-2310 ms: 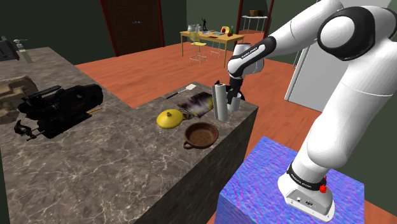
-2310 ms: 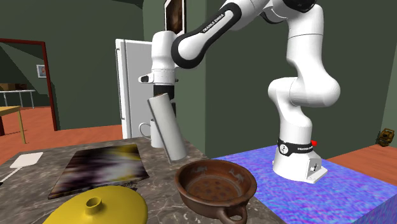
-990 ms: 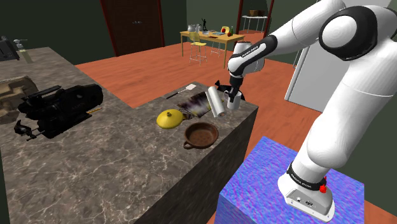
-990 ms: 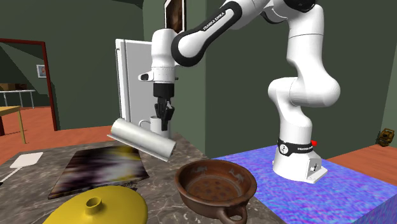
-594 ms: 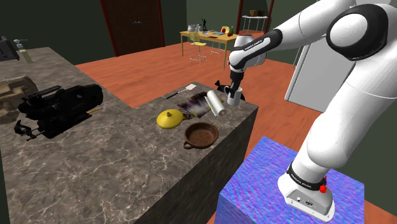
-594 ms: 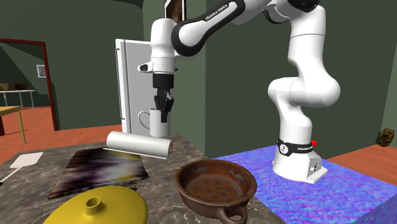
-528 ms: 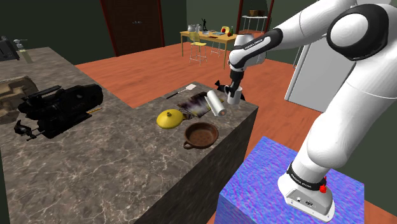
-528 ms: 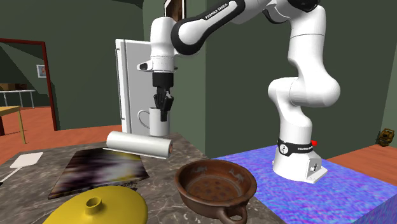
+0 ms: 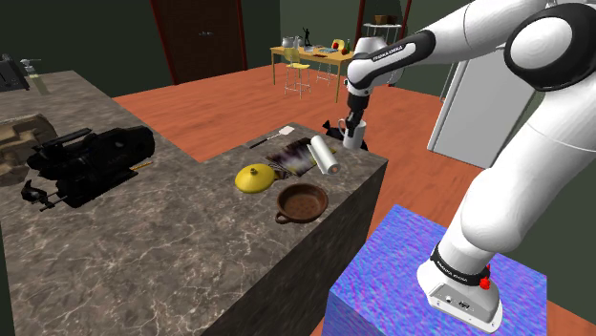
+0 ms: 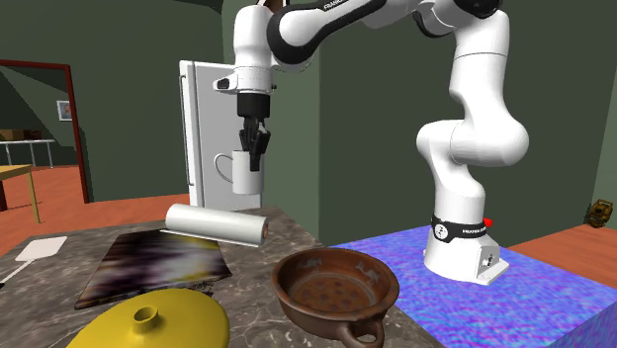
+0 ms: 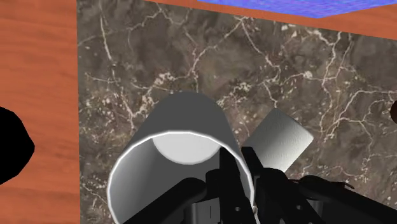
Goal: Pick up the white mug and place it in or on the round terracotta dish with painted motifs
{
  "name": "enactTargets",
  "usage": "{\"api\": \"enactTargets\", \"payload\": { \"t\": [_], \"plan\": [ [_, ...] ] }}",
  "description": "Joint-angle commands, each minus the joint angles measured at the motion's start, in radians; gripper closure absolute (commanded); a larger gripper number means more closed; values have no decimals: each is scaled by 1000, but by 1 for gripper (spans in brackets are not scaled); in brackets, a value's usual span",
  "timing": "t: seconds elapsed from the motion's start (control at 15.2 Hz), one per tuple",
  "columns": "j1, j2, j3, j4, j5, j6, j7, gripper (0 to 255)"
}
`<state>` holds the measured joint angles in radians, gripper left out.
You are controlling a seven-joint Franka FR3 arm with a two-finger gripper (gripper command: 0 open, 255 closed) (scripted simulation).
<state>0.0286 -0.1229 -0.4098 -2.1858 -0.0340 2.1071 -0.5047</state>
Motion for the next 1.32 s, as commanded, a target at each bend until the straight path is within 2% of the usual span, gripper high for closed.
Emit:
{"api": "enactTargets", "payload": {
  "t": [0.0, 0.26, 0.79, 1.25],
  "plan": [
    [1, -8, 2, 21, -3, -29, 4, 255],
    [1, -25, 6, 59, -9, -83, 9, 255],
    [75, -126, 136, -32, -27, -92, 224, 255],
    [145, -157, 253, -53, -8, -106, 401, 255]
  ]
}}
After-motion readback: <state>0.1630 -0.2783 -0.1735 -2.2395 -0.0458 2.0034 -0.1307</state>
